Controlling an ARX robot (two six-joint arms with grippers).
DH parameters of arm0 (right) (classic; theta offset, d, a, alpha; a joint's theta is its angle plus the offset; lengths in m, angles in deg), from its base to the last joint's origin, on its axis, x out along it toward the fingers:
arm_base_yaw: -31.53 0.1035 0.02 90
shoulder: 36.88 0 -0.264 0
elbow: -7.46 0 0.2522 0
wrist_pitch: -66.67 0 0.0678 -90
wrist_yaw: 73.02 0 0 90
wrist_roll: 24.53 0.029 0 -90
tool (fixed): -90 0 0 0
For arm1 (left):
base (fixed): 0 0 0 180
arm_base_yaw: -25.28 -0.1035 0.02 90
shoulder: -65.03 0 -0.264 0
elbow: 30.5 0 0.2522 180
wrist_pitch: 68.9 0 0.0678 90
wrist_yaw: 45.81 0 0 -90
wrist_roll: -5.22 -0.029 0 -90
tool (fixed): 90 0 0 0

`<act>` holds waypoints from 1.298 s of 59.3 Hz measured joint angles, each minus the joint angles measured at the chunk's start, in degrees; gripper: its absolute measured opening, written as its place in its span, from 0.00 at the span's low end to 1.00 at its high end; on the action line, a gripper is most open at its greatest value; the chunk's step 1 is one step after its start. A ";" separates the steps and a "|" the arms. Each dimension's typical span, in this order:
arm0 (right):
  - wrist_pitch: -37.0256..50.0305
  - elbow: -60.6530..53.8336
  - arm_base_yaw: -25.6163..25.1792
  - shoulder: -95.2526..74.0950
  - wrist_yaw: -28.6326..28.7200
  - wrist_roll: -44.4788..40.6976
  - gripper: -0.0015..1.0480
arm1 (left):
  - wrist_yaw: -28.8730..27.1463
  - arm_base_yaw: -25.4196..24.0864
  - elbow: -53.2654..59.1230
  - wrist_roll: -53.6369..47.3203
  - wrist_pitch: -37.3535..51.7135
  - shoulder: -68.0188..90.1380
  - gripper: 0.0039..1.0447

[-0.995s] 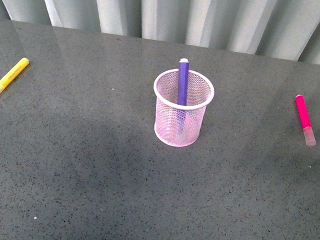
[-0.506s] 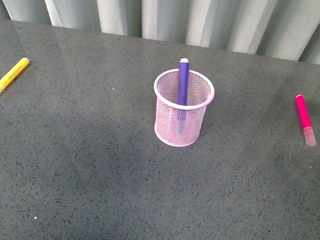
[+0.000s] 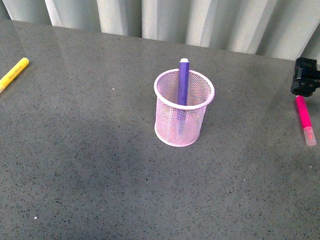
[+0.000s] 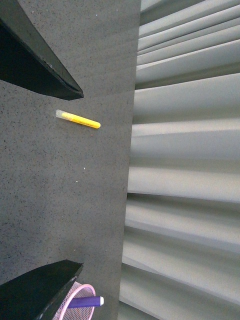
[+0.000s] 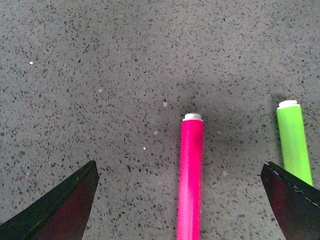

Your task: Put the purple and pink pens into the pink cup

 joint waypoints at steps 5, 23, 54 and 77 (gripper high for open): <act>0.07 1.18 0.15 -1.49 0.11 0.96 0.93 | 0.00 0.00 0.00 0.00 0.00 0.00 0.94; 0.17 4.61 0.02 -6.95 0.72 2.23 0.93 | 0.00 0.00 0.00 0.00 0.00 0.00 0.94; -2.29 10.23 0.28 -11.43 1.60 3.13 0.73 | 0.00 0.00 0.00 0.00 0.00 0.00 0.94; -3.98 9.79 1.18 -10.88 2.62 3.10 0.18 | -0.02 0.00 0.00 0.00 0.00 0.00 0.94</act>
